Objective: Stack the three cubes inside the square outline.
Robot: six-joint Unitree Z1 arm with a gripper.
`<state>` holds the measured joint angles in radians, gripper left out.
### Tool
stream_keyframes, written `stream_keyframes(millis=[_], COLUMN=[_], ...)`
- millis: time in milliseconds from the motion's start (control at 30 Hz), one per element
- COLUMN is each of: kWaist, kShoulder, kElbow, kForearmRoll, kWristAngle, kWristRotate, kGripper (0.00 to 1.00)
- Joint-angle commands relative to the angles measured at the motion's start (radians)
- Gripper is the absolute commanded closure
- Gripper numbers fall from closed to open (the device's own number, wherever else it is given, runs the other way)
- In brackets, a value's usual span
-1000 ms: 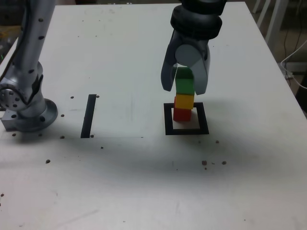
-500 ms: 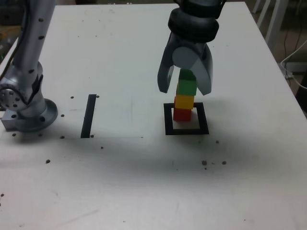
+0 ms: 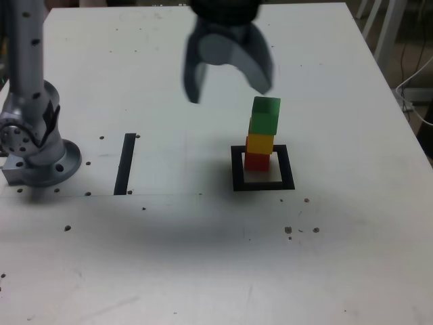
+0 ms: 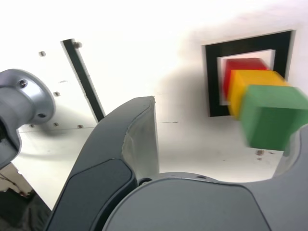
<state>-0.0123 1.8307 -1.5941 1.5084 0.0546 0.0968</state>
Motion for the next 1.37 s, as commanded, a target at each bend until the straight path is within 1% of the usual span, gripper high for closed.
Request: stream_keyframes(millis=[0, 133, 233, 467, 600, 967, 1333], kWaist=[0.002, 0.008, 0.017, 0.043, 0.049, 0.059, 0.076], kShoulder=[-0.061, -0.157, -0.206, -0.295, -0.333, -0.387, -0.378], kElbow=[0.066, 0.205, 0.3, 0.536, 0.632, 0.814, 0.889], kForearmRoll=[-0.018, -0.066, -0.105, -0.234, -0.286, -0.38, -0.466], kWristAngle=[0.0, -0.005, -0.009, -0.039, -0.054, -0.063, -0.067], kWristRotate=[-0.021, -0.044, -0.048, -0.053, -0.064, -0.08, -0.072], kGripper=[0.0, 0.0, 0.0, 0.0, 0.0, 0.0, 0.0])
